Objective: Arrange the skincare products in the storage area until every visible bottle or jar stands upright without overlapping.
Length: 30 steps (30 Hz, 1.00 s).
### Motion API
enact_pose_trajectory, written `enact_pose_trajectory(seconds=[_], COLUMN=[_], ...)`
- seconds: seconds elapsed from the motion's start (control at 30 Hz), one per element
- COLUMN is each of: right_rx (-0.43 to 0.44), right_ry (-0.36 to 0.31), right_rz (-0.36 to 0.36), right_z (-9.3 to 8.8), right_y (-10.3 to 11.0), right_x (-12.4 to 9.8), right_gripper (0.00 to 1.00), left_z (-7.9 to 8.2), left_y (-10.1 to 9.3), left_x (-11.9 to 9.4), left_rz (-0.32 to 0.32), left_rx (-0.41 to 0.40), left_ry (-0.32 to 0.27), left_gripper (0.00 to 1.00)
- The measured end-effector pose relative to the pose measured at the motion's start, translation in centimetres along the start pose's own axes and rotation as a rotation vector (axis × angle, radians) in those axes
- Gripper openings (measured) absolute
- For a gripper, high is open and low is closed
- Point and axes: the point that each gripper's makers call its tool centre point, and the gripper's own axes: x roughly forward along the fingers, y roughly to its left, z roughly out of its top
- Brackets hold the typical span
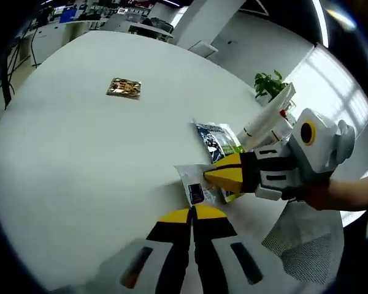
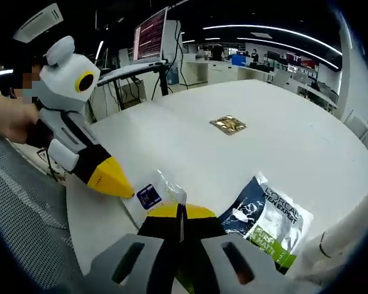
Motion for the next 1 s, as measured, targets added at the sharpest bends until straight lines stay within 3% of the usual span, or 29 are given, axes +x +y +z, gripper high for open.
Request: enact_pose_trajectory(seconds=[0.23,0.53,0.93,1.0], right_rx=[-0.043,-0.077,-0.105,-0.104], right_ry=[0.014,0.025,0.029,0.028], right_rz=[0.005,0.003,0.001,0.001], right_z=[0.0,-0.2,-0.2,-0.2], right_y=[0.0,-0.2,-0.4,-0.5], right_x=[0.4,0.8,1.1,1.1], right_gripper=[0.01,0.01,0.01,0.01], left_z=[0.0,0.3,0.4,0.7], left_y=[0.6,0.8,1.0,2.1], left_x=[0.5,1.0,1.2,0.9], left_rz=[0.032,0.071,0.077,0.129], left_rx=[0.090,0.261,0.368,0.444], left_ry=[0.027,0.062,0.061,0.077], left_gripper=[0.01,0.01,0.03,0.01])
